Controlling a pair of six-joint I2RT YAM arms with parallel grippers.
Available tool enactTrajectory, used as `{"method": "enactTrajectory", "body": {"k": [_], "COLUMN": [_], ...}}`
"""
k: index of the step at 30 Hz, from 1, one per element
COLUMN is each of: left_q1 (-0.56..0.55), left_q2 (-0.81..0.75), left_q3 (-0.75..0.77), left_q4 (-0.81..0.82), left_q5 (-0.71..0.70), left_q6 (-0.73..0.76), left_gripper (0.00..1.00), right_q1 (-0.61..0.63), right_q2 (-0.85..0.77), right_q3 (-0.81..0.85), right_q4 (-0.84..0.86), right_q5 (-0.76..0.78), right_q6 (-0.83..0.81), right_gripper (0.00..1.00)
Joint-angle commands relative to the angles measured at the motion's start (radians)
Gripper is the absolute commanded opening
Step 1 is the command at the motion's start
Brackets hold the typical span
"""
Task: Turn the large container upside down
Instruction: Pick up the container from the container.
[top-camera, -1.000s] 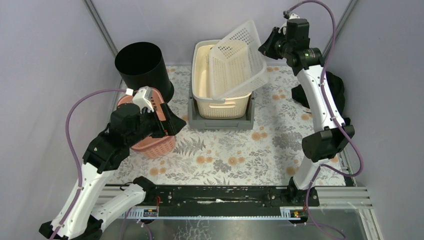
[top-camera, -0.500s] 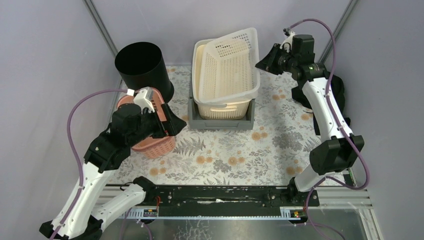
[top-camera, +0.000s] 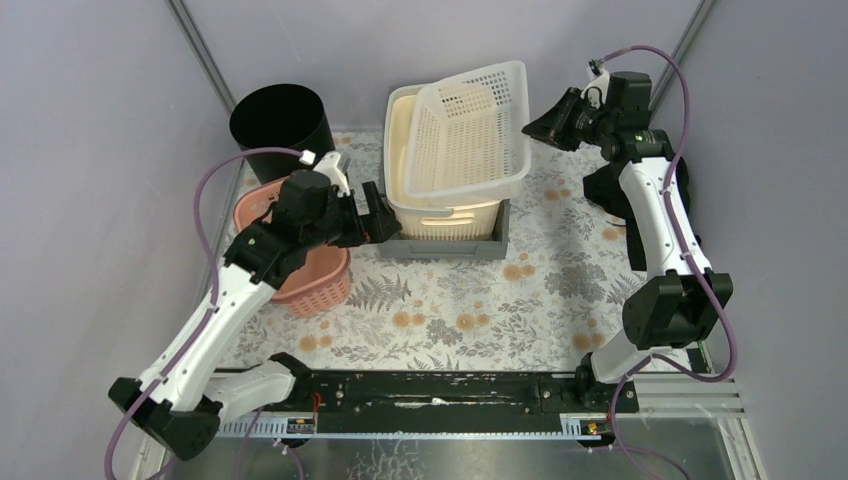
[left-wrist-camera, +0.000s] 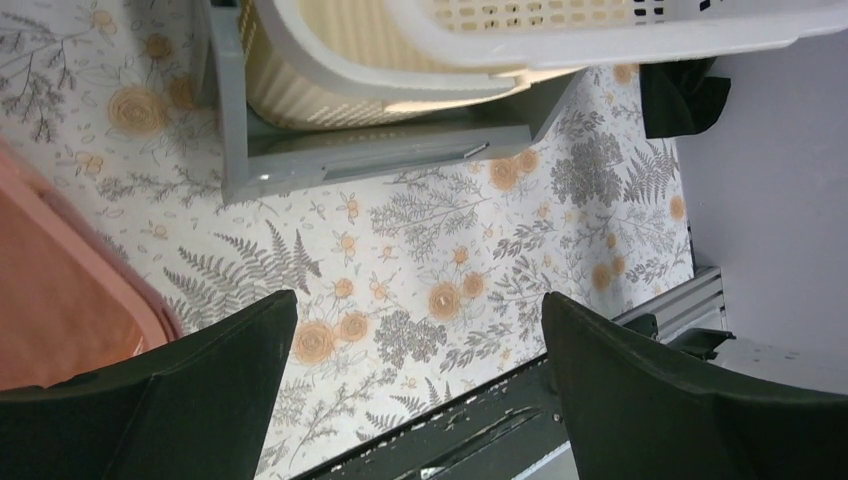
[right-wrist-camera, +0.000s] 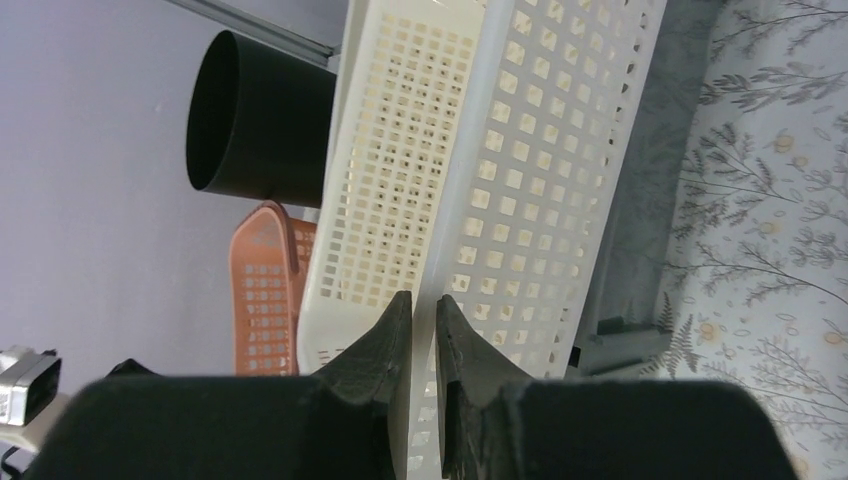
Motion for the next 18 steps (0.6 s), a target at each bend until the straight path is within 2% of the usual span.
{"method": "enactTrajectory", "body": {"k": [1,10,18], "left_q1": [0.007,0.01,0.04], "left_q2": [0.061,0.12,0.248], "left_q3": [0.095,0.136,0.167], "left_q4": [0.108,0.134,0.237], "left_q5": [0.011,0.026,0.064], "left_q6": [0.03,0.036,0.01], "left_gripper": [1.0,1.0,1.0], "right_q1": [-0.025,-0.126,-0.178], "right_q2": [0.011,-0.015,-0.059], "right_q3": [0.032,0.103,0.062], "right_q4": [0.064,0.03,0.042], "right_q5": [-0.085,-0.074,-0.094], "right_q6": [0.046,0.055,0.06], "right_gripper": [0.0,0.0,0.0]}}
